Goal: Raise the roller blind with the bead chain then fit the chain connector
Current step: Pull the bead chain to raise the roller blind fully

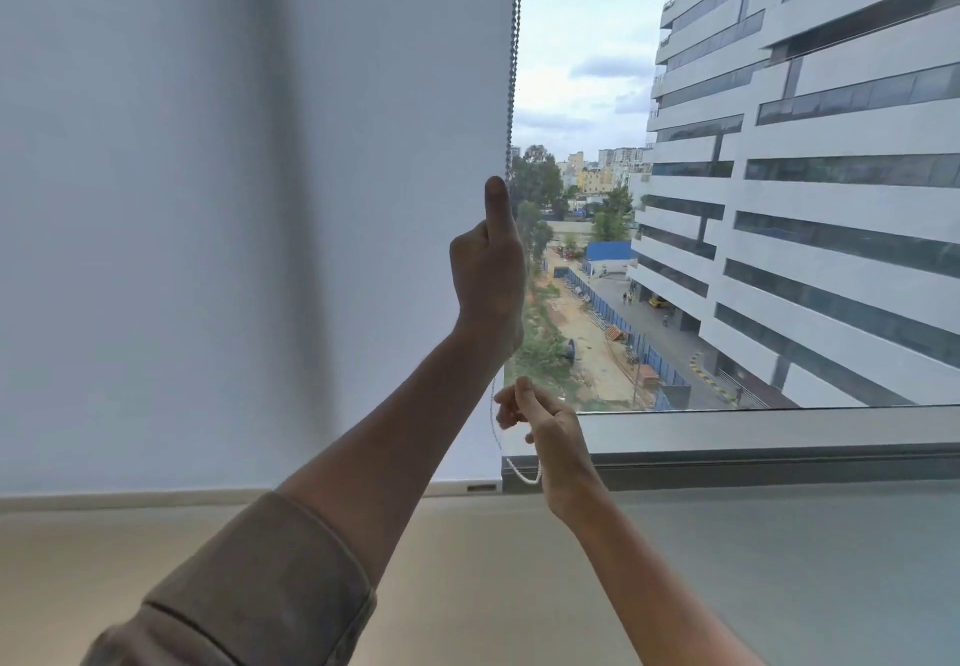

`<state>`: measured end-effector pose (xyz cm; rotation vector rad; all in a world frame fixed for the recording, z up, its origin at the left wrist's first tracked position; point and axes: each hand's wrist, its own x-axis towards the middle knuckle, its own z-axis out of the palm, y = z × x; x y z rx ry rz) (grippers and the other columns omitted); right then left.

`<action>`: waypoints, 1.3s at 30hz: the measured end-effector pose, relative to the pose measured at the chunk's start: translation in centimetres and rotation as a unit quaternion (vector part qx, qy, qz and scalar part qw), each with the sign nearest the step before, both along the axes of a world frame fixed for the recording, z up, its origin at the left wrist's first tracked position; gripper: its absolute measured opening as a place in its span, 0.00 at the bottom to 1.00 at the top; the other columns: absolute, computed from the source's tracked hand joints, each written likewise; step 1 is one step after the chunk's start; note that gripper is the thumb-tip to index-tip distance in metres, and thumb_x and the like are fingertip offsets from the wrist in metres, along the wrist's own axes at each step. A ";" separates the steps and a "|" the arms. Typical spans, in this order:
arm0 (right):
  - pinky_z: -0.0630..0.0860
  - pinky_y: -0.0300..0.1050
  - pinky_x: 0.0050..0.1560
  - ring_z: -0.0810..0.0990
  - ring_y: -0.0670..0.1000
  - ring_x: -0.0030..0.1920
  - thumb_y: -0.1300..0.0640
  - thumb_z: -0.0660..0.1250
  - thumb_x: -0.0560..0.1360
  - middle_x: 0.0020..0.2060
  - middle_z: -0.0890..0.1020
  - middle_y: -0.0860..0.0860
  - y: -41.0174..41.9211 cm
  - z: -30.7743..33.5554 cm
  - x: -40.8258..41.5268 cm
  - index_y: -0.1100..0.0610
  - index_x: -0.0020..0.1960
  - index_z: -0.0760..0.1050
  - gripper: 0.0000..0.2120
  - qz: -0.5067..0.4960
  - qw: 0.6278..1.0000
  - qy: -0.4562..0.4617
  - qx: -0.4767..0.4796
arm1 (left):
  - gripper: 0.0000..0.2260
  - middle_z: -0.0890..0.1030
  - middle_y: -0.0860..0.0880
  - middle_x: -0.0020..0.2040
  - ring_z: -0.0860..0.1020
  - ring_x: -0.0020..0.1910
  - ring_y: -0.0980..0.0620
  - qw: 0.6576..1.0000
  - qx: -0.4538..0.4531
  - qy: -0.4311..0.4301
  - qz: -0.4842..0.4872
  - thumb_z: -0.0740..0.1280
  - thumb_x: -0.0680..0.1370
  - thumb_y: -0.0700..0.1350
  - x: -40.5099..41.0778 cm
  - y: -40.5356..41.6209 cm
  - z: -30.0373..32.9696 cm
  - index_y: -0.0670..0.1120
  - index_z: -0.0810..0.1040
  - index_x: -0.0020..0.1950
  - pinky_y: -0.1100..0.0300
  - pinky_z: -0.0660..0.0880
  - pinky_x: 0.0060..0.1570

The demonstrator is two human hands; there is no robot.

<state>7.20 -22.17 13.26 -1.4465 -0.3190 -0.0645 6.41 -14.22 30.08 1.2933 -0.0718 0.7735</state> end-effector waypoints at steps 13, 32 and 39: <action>0.76 0.56 0.52 0.85 0.52 0.44 0.48 0.59 0.87 0.41 0.89 0.49 -0.6 15.4 3.2 0.57 0.54 0.84 0.18 0.012 0.993 -0.054 0.106 | 0.33 0.64 0.53 0.25 0.62 0.24 0.53 0.999 0.005 0.052 -0.013 0.60 0.86 0.66 -0.2 -1.3 -8.3 0.49 0.66 0.26 0.58 0.59 0.30; 0.54 0.42 0.28 0.61 0.47 0.25 0.50 0.58 0.88 0.30 0.75 0.50 2.0 25.7 2.8 0.60 0.51 0.82 0.20 0.061 0.976 -0.039 0.206 | 0.39 0.57 0.45 0.31 0.56 0.33 0.45 0.992 0.005 0.126 -0.005 0.61 0.70 0.84 -1.7 -2.2 -18.9 0.50 0.55 0.33 0.45 0.56 0.35; 0.55 0.39 0.24 0.59 0.46 0.21 0.50 0.64 0.86 0.22 0.67 0.45 1.9 23.3 2.5 0.57 0.45 0.83 0.16 0.016 0.978 -0.082 0.190 | 0.38 0.55 0.51 0.28 0.54 0.29 0.51 0.990 0.008 0.141 -0.021 0.61 0.68 0.85 -2.6 -1.3 -20.1 0.50 0.56 0.34 0.56 0.53 0.30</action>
